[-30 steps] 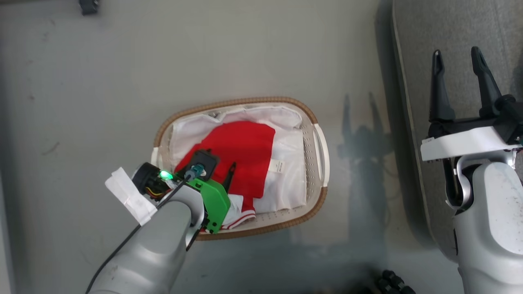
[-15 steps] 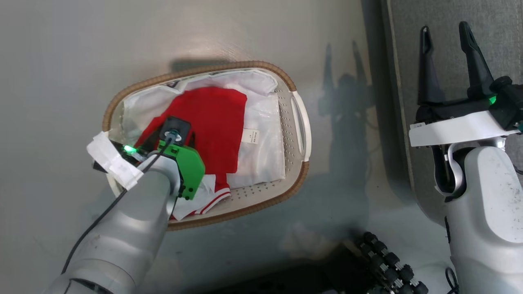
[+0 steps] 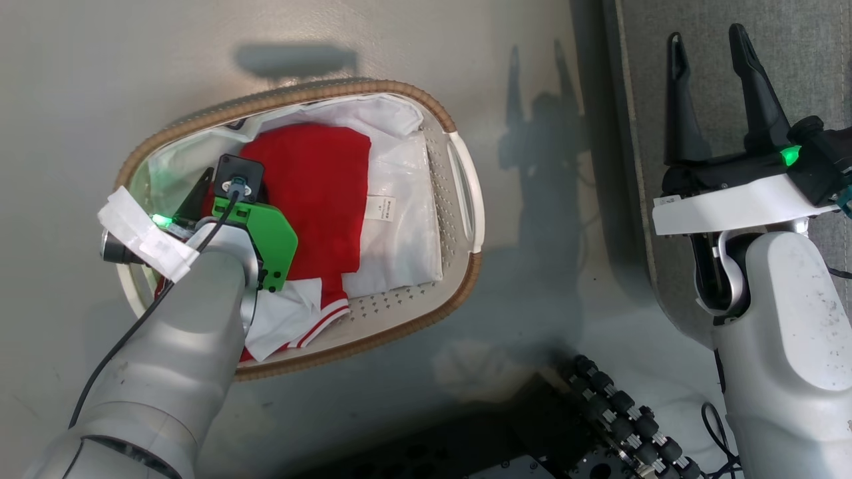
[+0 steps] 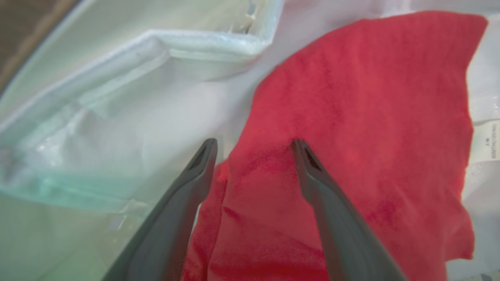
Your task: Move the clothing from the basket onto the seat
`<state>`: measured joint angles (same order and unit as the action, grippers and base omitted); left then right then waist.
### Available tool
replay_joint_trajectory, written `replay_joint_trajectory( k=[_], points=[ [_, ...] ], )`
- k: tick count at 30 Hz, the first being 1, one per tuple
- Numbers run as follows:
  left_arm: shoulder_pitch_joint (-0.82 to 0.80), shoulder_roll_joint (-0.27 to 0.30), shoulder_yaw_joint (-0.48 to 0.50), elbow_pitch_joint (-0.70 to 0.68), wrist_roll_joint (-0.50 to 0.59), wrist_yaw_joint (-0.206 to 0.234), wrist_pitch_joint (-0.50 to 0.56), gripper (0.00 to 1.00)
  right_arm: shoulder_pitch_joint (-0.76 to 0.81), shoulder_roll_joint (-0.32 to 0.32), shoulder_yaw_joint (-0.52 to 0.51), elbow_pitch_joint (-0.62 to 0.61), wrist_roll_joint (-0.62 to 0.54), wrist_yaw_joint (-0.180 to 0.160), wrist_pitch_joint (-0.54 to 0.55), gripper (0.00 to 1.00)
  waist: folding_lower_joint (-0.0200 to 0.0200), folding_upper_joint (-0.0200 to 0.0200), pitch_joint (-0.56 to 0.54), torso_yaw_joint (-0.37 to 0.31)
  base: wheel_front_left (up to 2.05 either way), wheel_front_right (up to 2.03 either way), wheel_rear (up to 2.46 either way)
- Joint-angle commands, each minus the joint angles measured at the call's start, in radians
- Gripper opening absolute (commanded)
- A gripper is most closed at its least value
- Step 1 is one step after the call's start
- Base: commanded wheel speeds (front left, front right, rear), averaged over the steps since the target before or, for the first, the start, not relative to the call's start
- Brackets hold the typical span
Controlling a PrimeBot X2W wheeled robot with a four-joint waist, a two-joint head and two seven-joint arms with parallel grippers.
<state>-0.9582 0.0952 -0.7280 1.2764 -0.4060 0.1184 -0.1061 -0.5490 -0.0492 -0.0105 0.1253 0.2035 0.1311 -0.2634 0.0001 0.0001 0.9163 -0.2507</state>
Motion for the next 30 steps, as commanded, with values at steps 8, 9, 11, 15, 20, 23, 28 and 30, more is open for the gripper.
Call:
replay_joint_trajectory(
  k=[8, 9, 11, 15, 20, 23, 28, 30],
  points=[
    [-0.017, -0.007, -0.010, 0.008, -0.022, -0.059, 0.032, 0.00, -0.010, -0.002, 0.018, -0.002, 0.019, -0.001, -0.002, 1.00, -0.0001, -0.0001, 0.016, -0.015, 0.00, 0.00, 0.00],
    [-0.016, -0.010, -0.014, 0.008, -0.022, -0.061, 0.031, 0.00, -0.009, -0.002, 0.018, -0.002, 0.019, -0.001, -0.002, 1.00, -0.0001, -0.0001, 0.015, -0.015, 0.00, 0.00, 0.00],
    [-0.014, -0.017, -0.023, 0.004, -0.018, -0.069, 0.017, 0.00, -0.006, -0.002, 0.018, 0.003, 0.018, -0.001, -0.002, 1.00, -0.0001, -0.0001, 0.010, -0.013, 0.00, 0.00, 0.00],
    [0.003, -0.031, -0.039, -0.005, -0.017, -0.085, -0.012, 0.00, -0.001, -0.002, 0.018, 0.012, 0.016, -0.001, -0.002, 1.00, -0.0001, -0.0001, -0.012, -0.004, 0.00, 0.00, 0.00],
    [0.027, -0.039, -0.059, -0.022, -0.022, -0.111, -0.054, 0.00, 0.009, -0.003, 0.018, 0.026, 0.004, -0.001, -0.002, 1.00, -0.0001, -0.0001, -0.061, 0.015, 0.00, 0.00, 0.00],
    [0.044, -0.042, -0.071, -0.037, -0.025, -0.132, -0.084, 0.00, 0.021, -0.003, 0.016, 0.036, -0.006, -0.001, -0.002, 1.00, -0.0001, -0.0001, -0.100, 0.030, 0.00, 0.00, 0.00],
    [0.076, -0.044, -0.082, -0.079, -0.045, -0.173, -0.127, 0.00, 0.048, -0.003, 0.004, 0.058, -0.042, -0.001, -0.002, 1.00, -0.0001, -0.0001, -0.190, 0.070, 0.00, 0.00, 0.00],
    [0.093, -0.045, -0.089, -0.108, -0.054, -0.185, -0.139, 0.00, 0.060, -0.003, -0.001, 0.067, -0.056, -0.001, -0.002, 1.00, -0.0001, -0.0001, -0.230, 0.086, 0.00, 0.00, 0.00]
  ],
)
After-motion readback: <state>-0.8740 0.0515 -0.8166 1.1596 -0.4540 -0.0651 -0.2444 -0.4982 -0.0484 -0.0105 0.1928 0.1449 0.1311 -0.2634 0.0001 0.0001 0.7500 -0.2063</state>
